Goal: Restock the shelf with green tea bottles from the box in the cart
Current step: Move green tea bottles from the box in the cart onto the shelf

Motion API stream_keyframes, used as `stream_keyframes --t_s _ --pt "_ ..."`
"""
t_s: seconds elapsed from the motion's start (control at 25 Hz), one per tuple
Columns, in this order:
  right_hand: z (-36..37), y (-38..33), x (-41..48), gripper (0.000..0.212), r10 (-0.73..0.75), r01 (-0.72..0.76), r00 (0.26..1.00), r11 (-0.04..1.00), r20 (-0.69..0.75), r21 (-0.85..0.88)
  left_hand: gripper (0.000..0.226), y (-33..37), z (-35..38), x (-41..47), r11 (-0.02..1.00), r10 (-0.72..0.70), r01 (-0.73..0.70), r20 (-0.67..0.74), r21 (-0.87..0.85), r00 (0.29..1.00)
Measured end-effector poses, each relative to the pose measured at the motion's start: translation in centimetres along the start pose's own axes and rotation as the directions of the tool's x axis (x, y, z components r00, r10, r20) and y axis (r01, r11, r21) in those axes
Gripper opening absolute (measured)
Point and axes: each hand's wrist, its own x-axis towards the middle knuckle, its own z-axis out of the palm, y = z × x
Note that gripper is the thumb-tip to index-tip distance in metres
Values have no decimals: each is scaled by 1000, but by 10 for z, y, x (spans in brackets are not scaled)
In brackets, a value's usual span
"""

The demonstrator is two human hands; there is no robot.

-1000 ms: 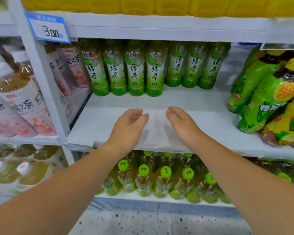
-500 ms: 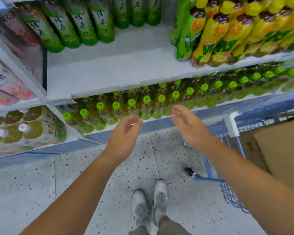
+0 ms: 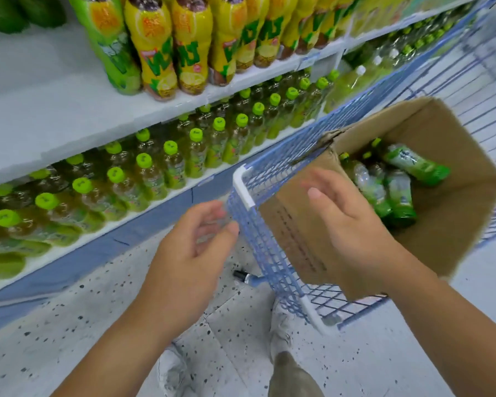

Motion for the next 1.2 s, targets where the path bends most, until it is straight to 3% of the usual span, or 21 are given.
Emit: stream_keyframes --t_s 0.16,0.32,0.48,0.64,0.72,0.84,0.88,1.0,1.2 --pt "-100 40 23 40 -13 14 998 1000 -66 12 46 50 111 23 995 81 -71 143 -73 986" --pt "-185 98 57 41 -18 17 999 999 -39 -28 48 74 231 65 996 74 -65 177 -53 981" --pt "-255 150 96 41 27 -28 1000 997 -14 -69 59 73 325 116 982 -71 41 162 183 984" --pt "-302 186 136 44 80 -70 996 976 43 -205 52 53 388 175 872 -245 145 160 468 956" --pt "-317 200 158 46 103 -82 993 958 62 -273 55 44 414 204 830 -325 203 155 519 933" --pt "-331 227 196 51 111 -57 991 845 71 -532 23 32 441 233 817 -368 256 125 517 921" --pt "-333 235 208 54 111 -48 992 782 63 -622 23 24 447 241 808 -394 304 79 505 916" --pt "-331 248 233 55 168 -85 985 658 36 -748 41 -7 452 251 754 -491 465 -72 465 868" --pt "-323 255 260 44 221 -90 975 485 22 -870 54 -43 462 259 820 -460 471 -115 326 880"
